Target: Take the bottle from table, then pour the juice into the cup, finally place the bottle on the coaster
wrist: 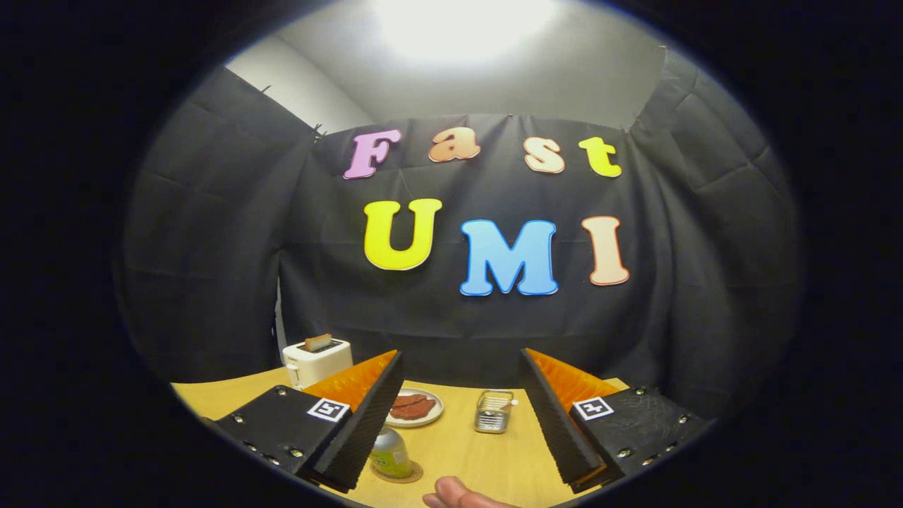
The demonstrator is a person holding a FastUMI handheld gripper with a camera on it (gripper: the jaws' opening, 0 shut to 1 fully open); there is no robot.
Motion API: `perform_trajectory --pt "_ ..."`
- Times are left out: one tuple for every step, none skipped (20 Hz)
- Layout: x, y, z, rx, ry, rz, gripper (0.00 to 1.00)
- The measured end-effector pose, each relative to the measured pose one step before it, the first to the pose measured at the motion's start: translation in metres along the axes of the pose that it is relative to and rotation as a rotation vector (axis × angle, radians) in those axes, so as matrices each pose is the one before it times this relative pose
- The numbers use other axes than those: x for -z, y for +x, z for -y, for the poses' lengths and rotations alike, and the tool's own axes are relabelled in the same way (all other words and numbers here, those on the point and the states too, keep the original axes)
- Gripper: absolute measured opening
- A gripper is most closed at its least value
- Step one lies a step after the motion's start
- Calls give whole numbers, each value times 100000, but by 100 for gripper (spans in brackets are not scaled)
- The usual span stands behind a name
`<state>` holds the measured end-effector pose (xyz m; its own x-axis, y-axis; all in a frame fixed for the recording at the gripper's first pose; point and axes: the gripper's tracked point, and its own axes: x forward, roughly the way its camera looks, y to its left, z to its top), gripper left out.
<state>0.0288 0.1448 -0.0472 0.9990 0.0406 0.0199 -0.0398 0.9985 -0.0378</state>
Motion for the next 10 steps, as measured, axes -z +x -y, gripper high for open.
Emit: perform_trajectory --pt "-398 -641 528 119 -184 -848 100" --pt "-638 -641 481 445 821 -184 100" --pt "-717 -453 412 27 900 645 100" --pt "-555 -479 513 433 837 344 99" --pt "-661 -449 362 -86 1042 677 100" --pt "-688 -486 353 421 736 684 100" --pt "-795 -241 506 922 -248 788 100" --pt "-641 -360 570 799 -786 527 99" --pt "-652 -234 491 874 -283 396 99" --pt "-500 -304 235 445 -64 550 99"
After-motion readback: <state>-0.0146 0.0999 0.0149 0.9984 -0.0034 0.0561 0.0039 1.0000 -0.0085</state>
